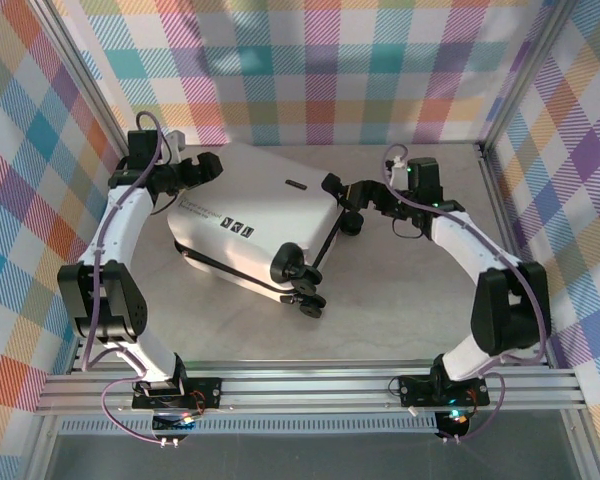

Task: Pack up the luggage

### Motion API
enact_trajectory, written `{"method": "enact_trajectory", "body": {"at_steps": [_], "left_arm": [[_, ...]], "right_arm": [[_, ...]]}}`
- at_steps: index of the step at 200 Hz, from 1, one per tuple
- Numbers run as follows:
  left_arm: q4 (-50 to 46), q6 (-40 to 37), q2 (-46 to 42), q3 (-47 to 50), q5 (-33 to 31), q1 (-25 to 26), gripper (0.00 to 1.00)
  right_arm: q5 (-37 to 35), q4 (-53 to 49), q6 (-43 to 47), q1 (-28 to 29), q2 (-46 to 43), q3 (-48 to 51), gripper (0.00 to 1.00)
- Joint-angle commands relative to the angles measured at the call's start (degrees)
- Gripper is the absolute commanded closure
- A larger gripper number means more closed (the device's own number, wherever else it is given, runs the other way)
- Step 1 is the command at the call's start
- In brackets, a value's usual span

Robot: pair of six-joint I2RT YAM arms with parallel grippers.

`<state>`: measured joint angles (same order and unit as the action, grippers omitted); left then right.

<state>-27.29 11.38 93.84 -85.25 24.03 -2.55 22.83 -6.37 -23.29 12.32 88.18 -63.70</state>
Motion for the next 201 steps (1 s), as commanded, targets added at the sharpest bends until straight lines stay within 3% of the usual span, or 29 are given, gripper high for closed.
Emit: {"method": "enact_trajectory", "body": {"at_steps": [1,32,69,105,153,201], "left_arm": [[0.39,1.76,-5.04,0.09,-2.00,0.80,0.02],[0.09,2.11,-9.98,0.76,-6.02,1.52,0.02],[-0.51,2.51,-16.33,1.95,-10.12,5.62,0.01],[-1.81,1.97,-19.64,2.70,-13.30,14.25,0.01],[0.37,2.76,-19.52,4.28,-16.58,27.15,0.02],[1.92,2.88,-15.98,3.66,-19.26,36.26,0.03]], "right_arm": [[-3.72,-1.11,2.19,-0.03,-4.91,3.35,0.05],[-11.27,1.87,3.29,5.26,-14.29,13.04,0.08],[-26.53,12.75,5.82,21.52,-25.40,29.35,0.12],[-37.79,25.78,5.56,35.03,-30.79,43.13,0.16],[-52.50,41.97,11.03,53.76,-22.90,48.14,0.25],[-61.57,60.44,15.23,63.29,-5.46,44.94,0.33]]}}
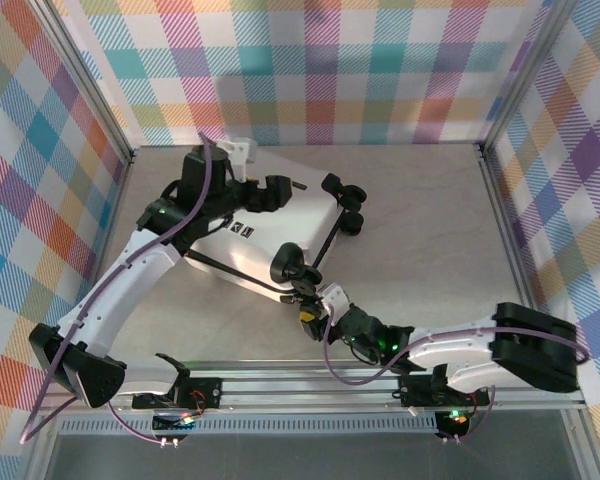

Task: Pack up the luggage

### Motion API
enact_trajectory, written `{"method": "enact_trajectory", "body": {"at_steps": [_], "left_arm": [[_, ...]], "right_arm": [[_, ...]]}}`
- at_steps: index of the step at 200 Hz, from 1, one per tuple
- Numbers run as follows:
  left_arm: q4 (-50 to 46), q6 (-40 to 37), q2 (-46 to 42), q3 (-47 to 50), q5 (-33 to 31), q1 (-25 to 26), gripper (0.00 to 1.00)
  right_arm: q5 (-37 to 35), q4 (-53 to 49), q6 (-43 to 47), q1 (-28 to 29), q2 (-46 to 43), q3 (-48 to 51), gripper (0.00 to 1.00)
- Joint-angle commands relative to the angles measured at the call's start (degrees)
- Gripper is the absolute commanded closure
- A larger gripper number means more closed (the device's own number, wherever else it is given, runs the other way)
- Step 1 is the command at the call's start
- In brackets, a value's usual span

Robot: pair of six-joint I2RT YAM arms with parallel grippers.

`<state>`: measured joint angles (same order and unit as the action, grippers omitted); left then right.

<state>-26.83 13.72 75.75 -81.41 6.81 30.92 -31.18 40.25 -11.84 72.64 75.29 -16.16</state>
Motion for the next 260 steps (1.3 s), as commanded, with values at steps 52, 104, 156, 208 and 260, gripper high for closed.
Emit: {"method": "enact_trajectory", "body": {"at_steps": [52,104,156,208,260], "left_arm": [[1.52,0.70,5.71,-2.26,-2.44,7.82,0.04],[0.55,-0.27,6.97,-2.69,-4.90,10.38,0.05],[1.07,-0.36,6.50,-1.81,-4.90,10.91,0.05],[0.64,-0.27,6.61,-1.81,-4.95,12.21,0.06],[0.37,-0.29,7.35,-2.30,-5.12,13.45,0.06]], "right_arm": [[-13.22,24.99,8.61,5.05,20.57,-9.41,0.38],[-14.27,22.67,8.57,6.04,18.83,-9.09,0.44],[-17.99,24.66,8.20,9.55,22.13,-9.41,0.44],[-18.10,27.43,10.98,5.79,25.00,-13.32,0.48],[-12.47,27.01,12.94,0.18,24.05,-14.43,0.60]]}}
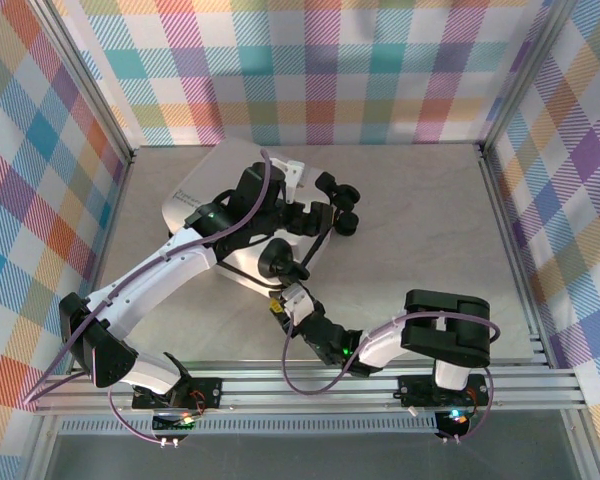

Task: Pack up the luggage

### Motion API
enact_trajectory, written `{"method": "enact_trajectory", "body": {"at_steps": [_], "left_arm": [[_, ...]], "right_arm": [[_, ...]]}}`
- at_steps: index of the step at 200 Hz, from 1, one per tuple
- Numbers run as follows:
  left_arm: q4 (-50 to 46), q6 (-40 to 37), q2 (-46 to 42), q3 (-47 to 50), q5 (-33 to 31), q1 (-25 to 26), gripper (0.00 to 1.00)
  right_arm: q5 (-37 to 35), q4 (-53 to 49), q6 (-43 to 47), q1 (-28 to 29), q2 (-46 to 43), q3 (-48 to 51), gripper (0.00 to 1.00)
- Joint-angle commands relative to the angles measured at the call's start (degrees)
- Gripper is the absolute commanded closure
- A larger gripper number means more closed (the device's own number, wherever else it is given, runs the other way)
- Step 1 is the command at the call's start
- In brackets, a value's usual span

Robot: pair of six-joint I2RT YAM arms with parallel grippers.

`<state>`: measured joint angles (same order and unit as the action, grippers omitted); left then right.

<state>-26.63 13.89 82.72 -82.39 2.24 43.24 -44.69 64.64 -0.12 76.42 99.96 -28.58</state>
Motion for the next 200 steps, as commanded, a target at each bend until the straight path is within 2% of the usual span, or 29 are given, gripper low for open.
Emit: {"method": "enact_trajectory", "body": {"at_steps": [1,36,74,128,200], "left_arm": [[0.13,-0.46,0.45,-1.39,-0.56,1.18,0.06],[0.61,-0.18,1.52,-1.77,-0.82,1.98,0.06],[0.88,-0.18,2.60,-2.53,-0.80,2.68,0.06],[1.08,-0.18,4.41,-3.75,-0.32,3.64,0.06],[-1.20,-0.85,10.71,-6.09,-2.98,9.07,0.09]], "right_arm": [[1.11,2.70,1.29,-3.67,-0.64,-2.01,0.61],[3.70,2.36,2.74,-6.27,-3.26,-0.53,0.86],[8.04,1.72,3.79,-7.49,-6.32,1.95,1.00],[9.68,1.73,4.12,-7.44,-7.45,4.26,1.00],[11.45,-1.20,1.78,-8.82,-13.74,7.73,1.00]]}}
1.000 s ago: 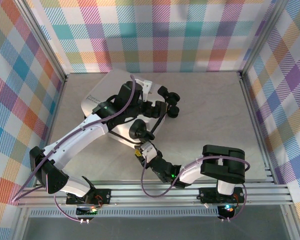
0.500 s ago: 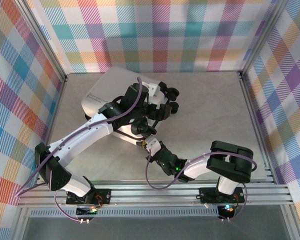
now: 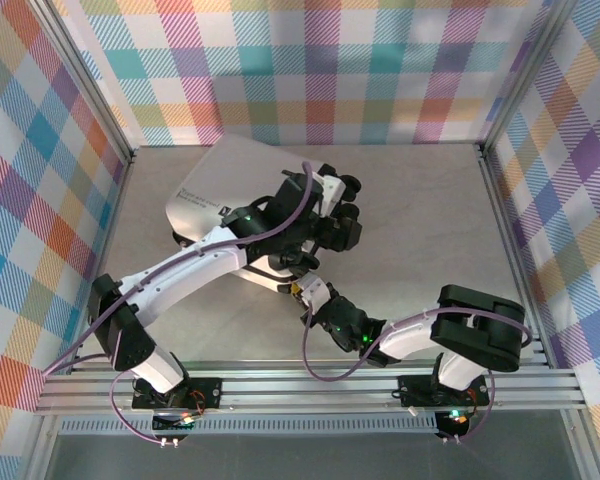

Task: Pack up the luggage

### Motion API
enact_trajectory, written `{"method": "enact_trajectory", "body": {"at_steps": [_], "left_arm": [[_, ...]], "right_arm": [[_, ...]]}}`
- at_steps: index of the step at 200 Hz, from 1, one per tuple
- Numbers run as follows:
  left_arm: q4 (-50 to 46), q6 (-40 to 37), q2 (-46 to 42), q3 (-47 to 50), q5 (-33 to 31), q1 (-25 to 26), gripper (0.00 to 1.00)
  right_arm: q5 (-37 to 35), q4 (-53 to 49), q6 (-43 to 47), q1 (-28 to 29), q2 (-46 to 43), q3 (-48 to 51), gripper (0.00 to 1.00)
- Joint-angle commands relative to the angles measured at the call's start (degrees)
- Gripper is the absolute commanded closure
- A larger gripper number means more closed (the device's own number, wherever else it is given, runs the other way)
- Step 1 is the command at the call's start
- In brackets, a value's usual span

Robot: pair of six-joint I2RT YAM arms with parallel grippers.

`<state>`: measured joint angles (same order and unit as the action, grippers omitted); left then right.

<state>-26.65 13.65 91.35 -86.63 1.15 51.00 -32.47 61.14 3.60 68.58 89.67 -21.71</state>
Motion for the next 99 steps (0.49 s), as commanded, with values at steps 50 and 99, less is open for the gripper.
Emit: {"method": "enact_trajectory", "body": {"at_steps": [50,99], "left_arm": [[-3.87,2.93,2.90,2.28,-4.66,1.91,0.16],[-4.99,4.19,-1.23,9.69,-6.38,1.65,0.22]], "right_arm": [[-1.50,-0.25,-5.64,-3.98,-6.44,2.23,1.00],[-5.36,-4.37,-8.05,-6.42,-10.97,3.82,1.00]]}}
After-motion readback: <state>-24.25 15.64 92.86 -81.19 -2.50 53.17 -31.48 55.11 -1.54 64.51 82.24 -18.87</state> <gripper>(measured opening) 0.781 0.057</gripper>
